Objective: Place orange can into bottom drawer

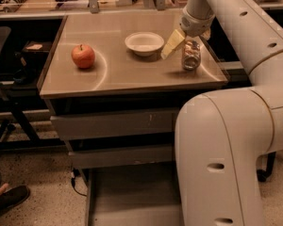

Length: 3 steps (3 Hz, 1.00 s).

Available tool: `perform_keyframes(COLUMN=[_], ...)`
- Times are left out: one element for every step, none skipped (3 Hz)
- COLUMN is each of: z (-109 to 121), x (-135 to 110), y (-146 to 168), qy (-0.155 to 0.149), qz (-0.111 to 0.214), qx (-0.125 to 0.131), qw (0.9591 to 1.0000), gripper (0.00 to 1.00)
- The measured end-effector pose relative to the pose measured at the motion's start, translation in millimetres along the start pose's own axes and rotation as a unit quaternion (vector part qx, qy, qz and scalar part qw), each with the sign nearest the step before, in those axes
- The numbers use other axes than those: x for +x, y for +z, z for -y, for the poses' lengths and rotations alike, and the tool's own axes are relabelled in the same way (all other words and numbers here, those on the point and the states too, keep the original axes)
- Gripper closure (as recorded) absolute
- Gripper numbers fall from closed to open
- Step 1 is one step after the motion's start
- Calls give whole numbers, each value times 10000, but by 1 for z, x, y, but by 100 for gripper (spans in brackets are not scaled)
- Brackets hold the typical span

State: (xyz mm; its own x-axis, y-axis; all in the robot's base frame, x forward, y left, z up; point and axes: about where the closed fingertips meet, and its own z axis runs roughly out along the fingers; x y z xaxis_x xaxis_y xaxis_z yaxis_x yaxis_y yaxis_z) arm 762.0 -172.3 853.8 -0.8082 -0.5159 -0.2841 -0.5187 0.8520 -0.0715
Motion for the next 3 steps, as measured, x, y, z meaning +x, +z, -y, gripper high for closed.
perform_keyframes(z=[9,16,23], x=[0,1,5], y=[12,22,34], qy=[54,83,123], qz=[-72,-124,-197], qx=[60,96,102], qw=[9999,9998,9997], gripper=[0,0,0])
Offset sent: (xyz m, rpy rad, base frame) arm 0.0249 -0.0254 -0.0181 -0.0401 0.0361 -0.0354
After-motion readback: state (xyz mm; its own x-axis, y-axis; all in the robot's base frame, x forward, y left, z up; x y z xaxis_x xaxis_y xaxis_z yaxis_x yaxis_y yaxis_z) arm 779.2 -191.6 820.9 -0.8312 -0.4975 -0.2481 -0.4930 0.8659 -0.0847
